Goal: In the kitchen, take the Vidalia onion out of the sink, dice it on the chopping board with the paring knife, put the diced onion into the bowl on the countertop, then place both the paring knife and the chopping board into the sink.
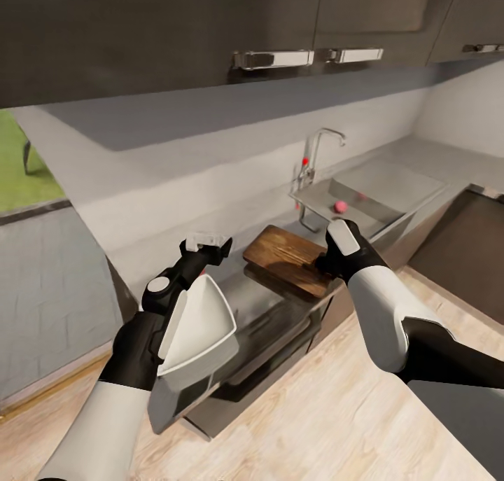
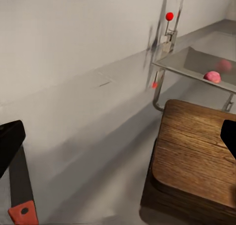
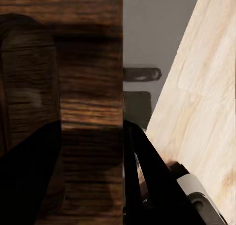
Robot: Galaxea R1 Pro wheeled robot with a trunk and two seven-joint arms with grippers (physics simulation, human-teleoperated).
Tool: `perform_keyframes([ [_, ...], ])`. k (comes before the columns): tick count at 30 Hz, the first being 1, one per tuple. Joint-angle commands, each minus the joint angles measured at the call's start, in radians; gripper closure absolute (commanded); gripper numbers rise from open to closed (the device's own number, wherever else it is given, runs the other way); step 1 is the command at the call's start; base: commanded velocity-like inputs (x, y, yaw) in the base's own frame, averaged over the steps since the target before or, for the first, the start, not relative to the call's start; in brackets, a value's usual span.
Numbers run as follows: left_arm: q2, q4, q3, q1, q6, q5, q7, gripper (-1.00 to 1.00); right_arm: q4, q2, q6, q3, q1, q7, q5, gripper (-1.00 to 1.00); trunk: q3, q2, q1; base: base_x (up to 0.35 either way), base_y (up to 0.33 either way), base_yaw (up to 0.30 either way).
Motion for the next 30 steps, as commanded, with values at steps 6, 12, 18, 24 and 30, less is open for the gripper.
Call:
perform_keyframes([
  [6,-0.001,-0.001,0.001,-0.001,0.006,0.0,-0.004,-1.0,-0.002,0.0,0.004,-0.003,-0.001,-0.009,-0.007,1.0,-0.002,-0.002,0.001,0.0,-0.316,0.283],
  [12,-0.001,-0.001,0.001,-0.001,0.006,0.0,-0.004,-1.0,-0.002,0.0,0.004,-0.003,-0.001,-0.009,-0.007,1.0,-0.002,-0.002,0.001,0.0,-0.316,0.283],
  [18,-0.001,-0.001,0.001,-0.001,0.006,0.0,-0.004,-1.0,-0.002,0.0,0.004,-0.003,-0.001,-0.009,-0.007,1.0,-0.002,-0.002,0.001,0.0,-0.316,0.283],
  [24,-0.001,-0.001,0.001,-0.001,0.006,0.0,-0.004,-1.0,-0.002,0.0,0.004,-0.003,-0.001,-0.009,-0.007,1.0,-0.002,-0.002,0.001,0.0,-0.316,0.283],
  [30,-0.001,-0.001,0.001,-0.001,0.006,0.0,-0.004,-1.0,-0.002,0.0,0.004,-0.003,-0.001,-0.009,-0.007,1.0,-0.002,-0.002,0.001,0.0,-0.315,0.283],
])
